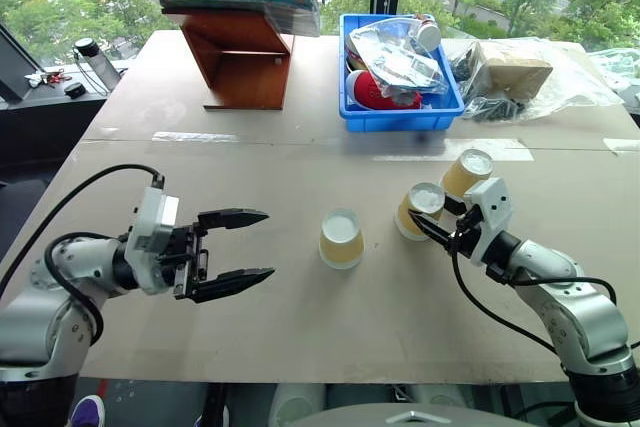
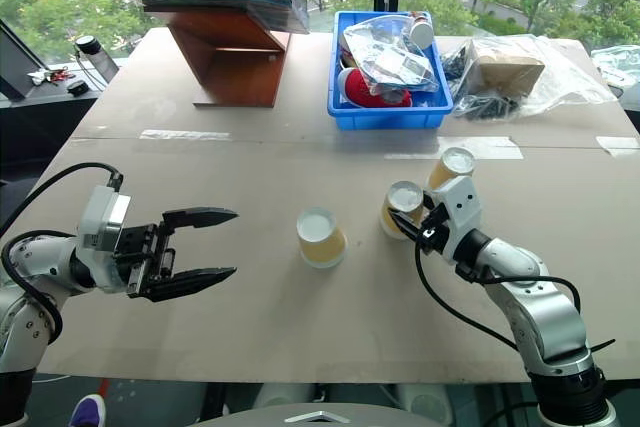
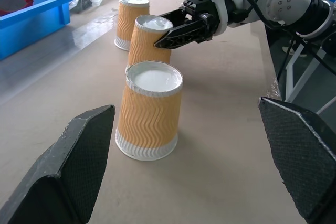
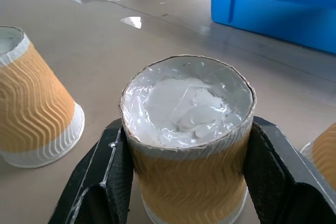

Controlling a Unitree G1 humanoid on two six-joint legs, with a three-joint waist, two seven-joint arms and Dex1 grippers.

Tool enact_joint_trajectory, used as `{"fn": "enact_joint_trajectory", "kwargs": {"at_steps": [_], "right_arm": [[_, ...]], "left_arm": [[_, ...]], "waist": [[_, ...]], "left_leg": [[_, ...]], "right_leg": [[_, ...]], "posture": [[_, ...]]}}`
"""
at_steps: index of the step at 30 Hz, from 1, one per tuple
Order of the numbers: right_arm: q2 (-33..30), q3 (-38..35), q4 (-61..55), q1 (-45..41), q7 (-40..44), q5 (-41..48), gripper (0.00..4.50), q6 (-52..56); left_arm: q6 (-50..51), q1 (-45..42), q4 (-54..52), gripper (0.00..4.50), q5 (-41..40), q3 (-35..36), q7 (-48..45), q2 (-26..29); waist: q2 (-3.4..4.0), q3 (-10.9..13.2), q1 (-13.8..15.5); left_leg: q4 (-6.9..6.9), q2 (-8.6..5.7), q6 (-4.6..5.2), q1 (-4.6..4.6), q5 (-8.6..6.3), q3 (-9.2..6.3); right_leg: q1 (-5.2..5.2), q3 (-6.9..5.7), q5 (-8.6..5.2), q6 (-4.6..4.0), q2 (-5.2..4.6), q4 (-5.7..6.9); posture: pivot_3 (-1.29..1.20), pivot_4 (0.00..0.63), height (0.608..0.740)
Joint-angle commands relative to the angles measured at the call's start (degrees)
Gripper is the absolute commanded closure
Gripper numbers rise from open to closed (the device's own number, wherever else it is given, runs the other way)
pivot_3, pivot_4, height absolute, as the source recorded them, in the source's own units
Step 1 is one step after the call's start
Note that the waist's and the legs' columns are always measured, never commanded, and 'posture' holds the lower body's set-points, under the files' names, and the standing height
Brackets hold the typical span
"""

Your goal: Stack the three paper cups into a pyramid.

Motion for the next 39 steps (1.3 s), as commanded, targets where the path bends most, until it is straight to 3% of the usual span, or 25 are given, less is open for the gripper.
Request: {"fn": "enact_joint_trajectory", "kwargs": {"at_steps": [1, 9, 31, 34, 36, 39], "right_arm": [[-3.1, 1.6, -6.4, 0.2, 5.9, 1.9, 2.03, -1.6], [-5.7, 5.0, -6.0, -1.6, 11.8, 3.1, 2.03, -1.8], [-2.4, 8.5, -0.9, -2.4, 10.3, -1.9, 2.03, -3.7], [-3.2, 8.3, -0.9, -2.5, 11.2, -2.0, 0.98, -3.5], [-3.7, 7.1, -2.2, -2.5, 10.7, -2.0, 0.02, -3.3], [-4.4, 3.9, -6.0, -2.8, 9.7, 1.0, 0.02, -0.3]], "left_arm": [[-0.6, -0.1, 1.8, 0.00, -1.7, 2.2, -2.5, 0.7], [0.1, -1.5, 5.6, 0.00, -2.3, 2.2, -9.7, 4.2], [-0.3, -1.1, 6.8, 0.00, -1.4, 2.8, -12.9, 4.8], [-0.3, -0.7, 6.6, 0.00, -1.4, 2.8, -12.9, 4.8], [-0.3, -0.6, 6.6, 0.00, -1.4, 2.7, -12.9, 4.8], [-0.6, -0.7, 7.0, 0.00, -1.2, 2.4, -13.0, 4.7]], "waist": [[0.01, 0.0, 0.0], [0.01, 0.0, 0.0], [0.01, 0.0, 0.0], [0.01, 0.0, 0.0], [0.01, 0.0, 0.0], [0.02, 0.0, 0.0]], "left_leg": [[0.00, 0.01, 0.00, -0.01, 0.00, -0.04], [0.07, 0.00, 0.00, 0.00, 0.00, -0.09], [0.07, 0.00, 0.00, 0.00, 0.00, -0.11], [0.07, 0.00, 0.00, 0.01, 0.00, -0.10], [0.08, 0.00, 0.00, 0.00, 0.00, -0.11], [0.08, 0.00, 0.00, -0.01, 0.00, -0.11]], "right_leg": [[0.00, -0.04, 0.00, 0.00, 0.01, 0.00], [0.03, -0.09, 0.00, 0.00, 0.03, 0.04], [0.03, -0.12, 0.00, -0.01, 0.03, 0.05], [0.03, -0.11, 0.00, -0.01, 0.03, 0.07], [0.02, -0.11, 0.00, -0.01, 0.03, 0.08], [0.02, -0.12, 0.00, -0.01, 0.02, 0.08]], "posture": [[0.00, 0.150, 0.740], [0.00, 0.150, 0.740], [0.00, 0.150, 0.740], [0.00, 0.150, 0.740], [0.00, 0.150, 0.740], [0.00, 0.150, 0.740]]}}
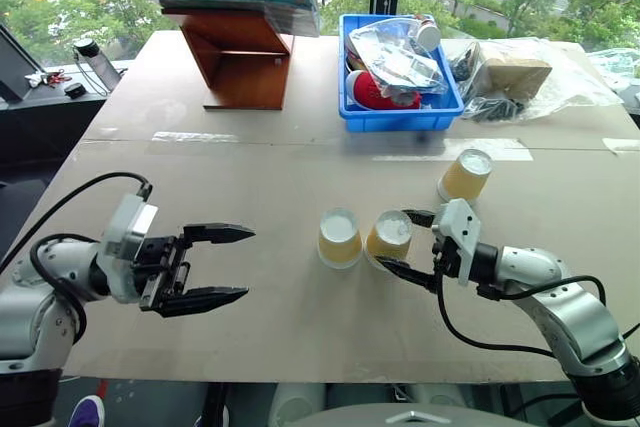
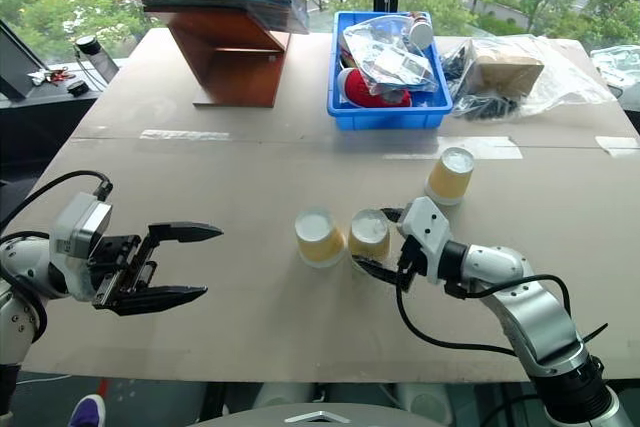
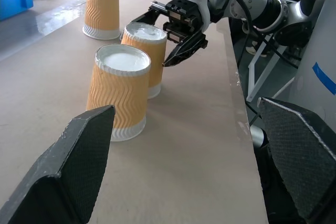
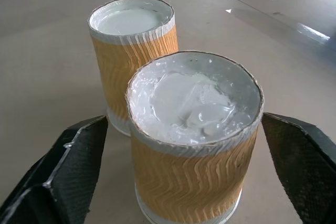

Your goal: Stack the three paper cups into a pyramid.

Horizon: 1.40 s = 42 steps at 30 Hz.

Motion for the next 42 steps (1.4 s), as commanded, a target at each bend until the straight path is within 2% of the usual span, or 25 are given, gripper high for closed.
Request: {"fn": "enact_joint_trajectory", "kwargs": {"at_steps": [1, 8, 10, 12, 16, 21, 29, 42], "right_arm": [[-1.4, -5.0, -6.7, -0.6, -1.1, 3.8, 0.02, 3.1], [-1.7, -18.4, -14.7, -2.8, -8.6, 14.2, 0.02, 10.9], [-1.4, -20.8, -13.0, -5.1, -12.9, 12.6, 0.02, 12.0], [-2.7, -22.0, -8.3, -7.1, -17.4, 7.1, 0.02, 11.8], [-3.6, -23.6, -1.5, -7.6, -18.3, 4.5, 0.02, 10.7], [-2.3, -23.5, 2.7, -8.2, -20.0, 3.4, 0.02, 11.1], [1.4, -23.0, 6.6, -9.5, -19.7, 5.0, 0.02, 11.2], [3.7, -20.6, 12.0, -11.2, -19.3, 3.3, 0.02, 9.0]], "left_arm": [[-1.1, -0.3, -0.6, 0.00, -0.4, 1.3, -0.6, 0.0], [-1.3, -1.2, -0.8, 0.00, -0.5, 0.4, 0.1, -0.9], [-1.1, -1.8, -1.1, 0.00, -0.6, 0.0, 0.3, -1.3], [-0.8, -3.0, -1.4, 0.00, -0.9, -0.6, 0.7, -1.8], [-0.6, -5.8, -1.5, 0.00, -1.3, -1.5, 1.2, -2.6], [0.1, -7.3, -1.7, 0.00, -1.4, -1.8, 2.1, -3.3], [0.3, -5.9, -2.8, 0.00, -1.5, -1.1, 2.6, -3.7], [0.1, -3.9, -4.3, 0.00, -1.7, -0.3, 3.7, -3.8]], "waist": [[0.00, 0.0, 0.0], [-0.01, 0.0, 0.0], [-0.01, 0.0, -0.1], [-0.01, 0.0, 0.0], [-0.02, 0.0, 0.3], [0.00, 0.0, -0.3], [0.01, 0.0, -0.1], [0.02, 0.0, -0.1]], "left_leg": [[0.00, 0.00, 0.00, 0.00, 0.00, 0.00], [0.01, 0.00, 0.00, 0.00, 0.00, -0.03], [0.01, 0.00, 0.00, 0.01, 0.00, -0.01], [0.02, -0.01, 0.00, 0.02, 0.00, 0.01], [0.03, -0.04, 0.00, -0.01, 0.00, 0.00], [0.00, -0.03, 0.00, -0.02, 0.00, 0.07], [0.01, -0.02, 0.00, -0.01, 0.00, 0.07], [0.01, -0.02, 0.00, -0.01, 0.00, 0.08]], "right_leg": [[0.00, 0.00, 0.00, 0.00, 0.00, 0.00], [0.01, -0.02, 0.00, 0.00, -0.02, 0.01], [0.02, 0.00, 0.00, 0.00, -0.01, 0.04], [0.01, 0.02, 0.00, 0.00, -0.01, 0.06], [0.01, -0.01, 0.00, 0.00, -0.01, 0.06], [-0.05, 0.10, 0.00, 0.00, 0.00, 0.07], [-0.07, 0.12, 0.00, 0.00, 0.01, 0.15], [-0.09, 0.13, 0.00, 0.00, 0.01, 0.17]], "posture": [[0.00, 0.150, 0.740], [0.00, 0.150, 0.740], [0.00, 0.150, 0.740], [0.00, 0.150, 0.740], [0.00, 0.150, 0.740], [0.00, 0.150, 0.740], [0.00, 0.150, 0.740], [0.00, 0.150, 0.740]]}}
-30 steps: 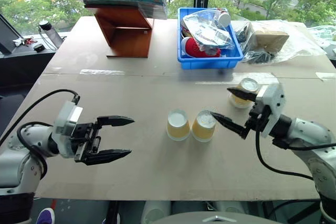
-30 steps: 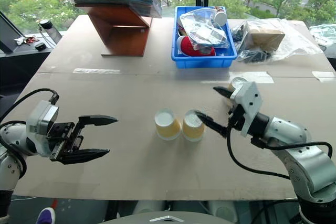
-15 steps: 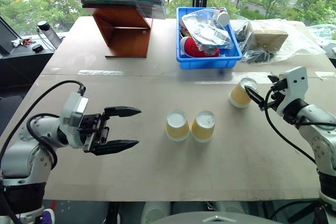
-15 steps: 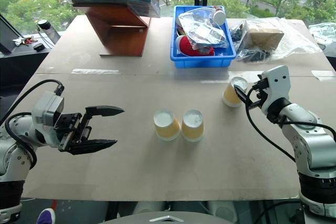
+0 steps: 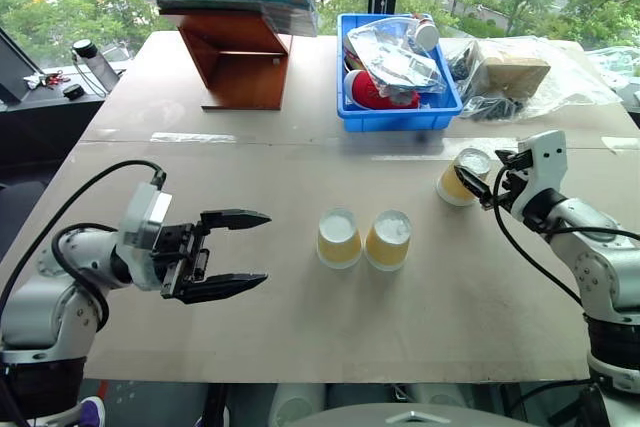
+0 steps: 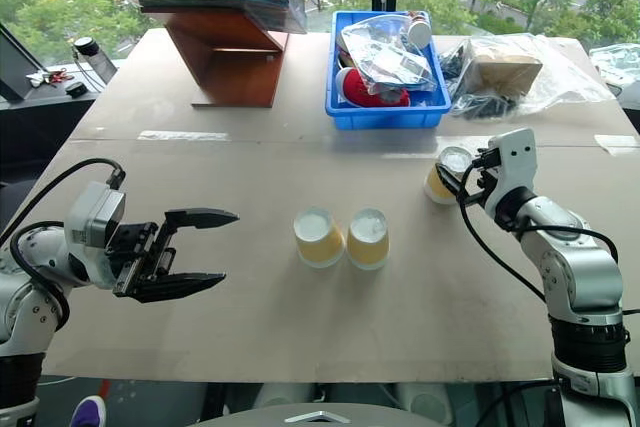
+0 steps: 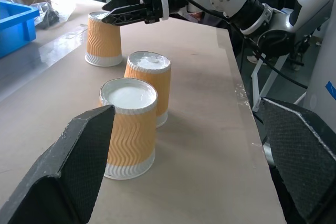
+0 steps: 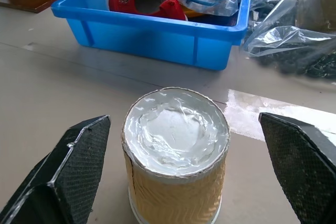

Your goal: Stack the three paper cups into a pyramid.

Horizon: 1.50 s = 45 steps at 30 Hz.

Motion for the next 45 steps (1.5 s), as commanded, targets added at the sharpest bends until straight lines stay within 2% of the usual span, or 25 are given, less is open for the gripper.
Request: {"fn": "enact_joint_trajectory", "kwargs": {"at_steps": [1, 13, 18, 19, 23, 27, 33, 37, 45], "right_arm": [[0.4, 0.2, 0.6, -1.2, 0.7, -0.7, 0.02, -2.5], [2.2, 0.2, 5.5, -1.9, 2.2, -1.6, 0.02, -5.7], [2.1, 0.0, 5.7, -1.5, 2.9, -1.7, 2.24, -6.7], [2.0, -0.1, 5.3, -1.5, 3.0, -1.5, 2.44, -6.8], [0.6, 0.0, 2.4, -0.8, 5.0, -0.8, 2.44, -6.6], [-2.0, 0.4, -6.5, -1.0, 9.0, 3.8, 2.44, -3.4], [-4.1, 3.5, -17.8, -9.5, 9.8, 12.7, 2.44, 5.2], [-5.1, 7.2, -21.1, -15.5, 11.0, 17.7, 2.44, 9.9], [-7.5, 12.5, -22.6, -19.1, 13.6, 21.3, 2.44, 13.6]], "left_arm": [[-0.4, 0.2, -1.8, 0.00, -1.6, 1.9, 0.4, 0.0], [0.1, 0.6, -2.4, 0.00, -2.0, 2.7, 1.0, 0.4], [0.3, 0.8, -2.7, 0.00, -2.2, 2.9, 1.2, 0.5], [0.4, 0.9, -2.8, 0.00, -2.2, 2.9, 1.3, 0.5], [0.4, 0.9, -2.8, 0.00, -2.1, 2.8, 1.6, 0.4], [0.4, 0.9, -2.4, 0.00, -2.1, 2.5, 1.9, 0.3], [-0.1, 0.5, -0.9, 0.00, -1.3, 1.7, 1.5, 0.2], [-0.3, 0.5, -0.3, 0.00, -1.0, 1.4, 1.1, 0.3], [-0.1, 1.7, -1.1, 0.00, -1.3, 1.9, 1.1, 0.5]], "waist": [[0.00, 0.0, 0.0], [0.01, 0.0, 0.0], [0.01, 0.0, 0.0], [0.01, 0.0, 0.0], [0.02, 0.0, 0.0], [0.13, 0.1, 0.0], [0.14, 0.1, -0.3], [0.14, 0.1, 0.0], [0.13, 0.1, 0.0]], "left_leg": [[0.00, 0.00, 0.00, 0.00, 0.00, 0.00], [0.00, 0.00, 0.00, 0.00, 0.00, 0.01], [0.00, 0.00, 0.00, 0.00, 0.00, 0.01], [0.00, 0.00, 0.00, 0.00, 0.00, 0.01], [0.00, 0.00, 0.00, 0.00, 0.00, 0.01], [0.00, 0.00, 0.00, -0.01, 0.00, 0.01], [0.00, 0.02, 0.00, 0.06, 0.00, -0.01], [0.01, 0.01, 0.00, 0.02, 0.00, -0.06], [0.01, 0.00, 0.00, -0.04, 0.00, -0.11]], "right_leg": [[0.00, 0.00, 0.00, 0.00, 0.00, 0.00], [-0.01, 0.01, 0.00, 0.00, 0.00, 0.01], [-0.01, 0.00, 0.00, 0.00, -0.01, 0.01], [-0.01, 0.00, 0.00, 0.00, -0.01, 0.01], [-0.01, 0.01, 0.00, 0.00, 0.00, 0.01], [-0.02, 0.01, 0.00, 0.00, -0.01, 0.01], [-0.03, 0.03, 0.00, 0.00, 0.00, 0.14], [-0.04, -0.05, -0.01, -0.01, -0.02, 0.11], [-0.03, -0.13, 0.00, -0.01, -0.08, 0.02]], "posture": [[0.00, 0.150, 0.740], [0.00, 0.150, 0.740], [0.00, 0.150, 0.740], [0.00, 0.150, 0.740], [0.00, 0.150, 0.740], [0.00, 0.150, 0.740], [0.00, 0.150, 0.740], [0.00, 0.150, 0.740], [0.00, 0.150, 0.740]]}}
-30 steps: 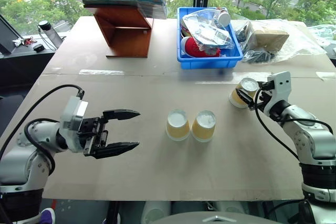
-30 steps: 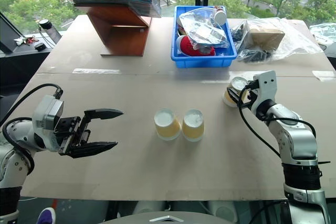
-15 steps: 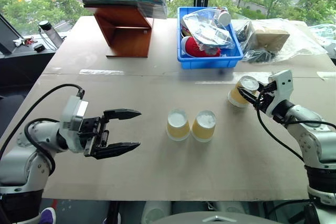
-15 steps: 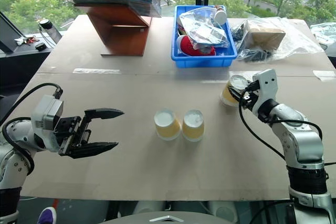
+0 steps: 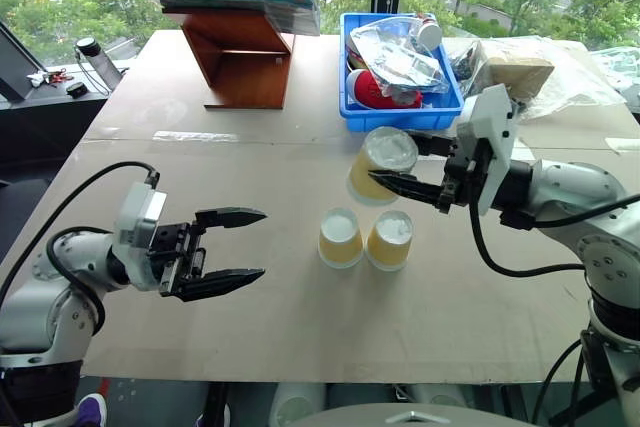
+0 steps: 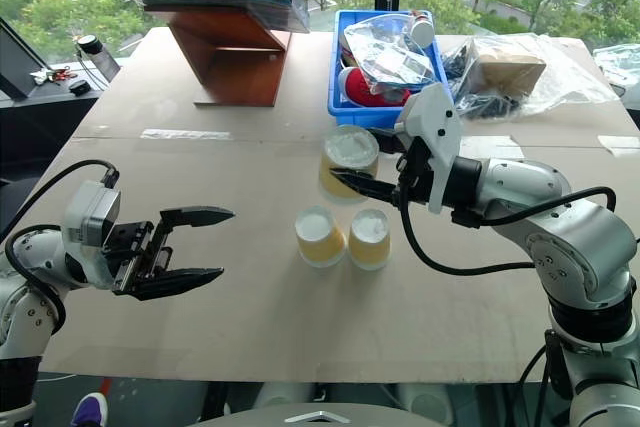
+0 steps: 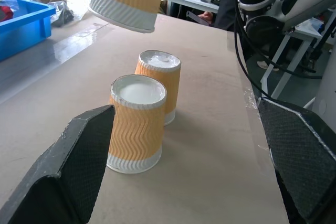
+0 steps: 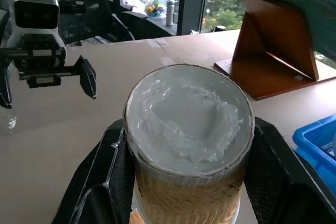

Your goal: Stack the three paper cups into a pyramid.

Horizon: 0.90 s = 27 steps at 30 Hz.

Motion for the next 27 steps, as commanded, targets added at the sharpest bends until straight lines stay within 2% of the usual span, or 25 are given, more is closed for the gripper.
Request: {"fn": "enact_joint_trajectory", "kwargs": {"at_steps": [1, 13, 24, 25, 27], "right_arm": [[-1.4, 1.6, -1.7, -0.8, 1.4, 0.5, 2.44, 0.3], [-1.1, 6.7, 0.8, -1.0, 1.6, -2.8, 2.44, -0.5], [-1.3, 7.7, 1.1, -1.8, 3.0, -3.2, 2.44, 1.0], [-1.2, 7.6, 1.4, -1.9, 3.0, -3.3, 1.39, 0.9], [-1.1, 7.4, 1.7, -2.0, 3.1, -3.7, 0.62, 0.4]], "left_arm": [[-0.2, 1.4, -1.5, 0.00, -0.6, 1.1, -0.6, 0.5], [-0.3, 4.4, -3.0, 0.00, -1.2, 3.2, -0.5, 1.2], [-0.2, 4.7, -3.6, 0.00, -1.0, 3.4, 0.1, 0.9], [-0.2, 4.5, -3.6, 0.00, -1.0, 3.2, 0.2, 0.8], [-0.3, 4.2, -3.5, 0.00, -0.9, 3.0, 0.3, 0.7]], "waist": [[0.01, 0.0, -0.1], [0.00, 0.0, -0.1], [0.00, 0.0, -0.1], [0.00, 0.0, -0.1], [0.00, 0.0, -0.1]], "left_leg": [[0.00, 0.00, 0.00, 0.00, 0.00, 0.00], [-0.01, 0.00, 0.00, 0.00, 0.00, -0.01], [-0.01, 0.00, 0.00, 0.00, 0.00, -0.01], [-0.01, 0.00, 0.00, 0.00, 0.00, -0.02], [-0.01, 0.00, 0.00, 0.01, 0.00, -0.02]], "right_leg": [[0.00, 0.00, 0.00, 0.00, 0.00, 0.00], [0.00, -0.01, 0.00, 0.00, -0.01, 0.00], [0.00, -0.02, 0.00, 0.00, -0.01, 0.00], [0.00, -0.02, 0.00, 0.00, -0.01, 0.00], [0.00, -0.02, 0.00, 0.00, -0.01, 0.00]], "posture": [[0.00, 0.150, 0.740], [0.00, 0.150, 0.740], [0.00, 0.150, 0.740], [0.00, 0.150, 0.740], [0.00, 0.150, 0.740]]}}
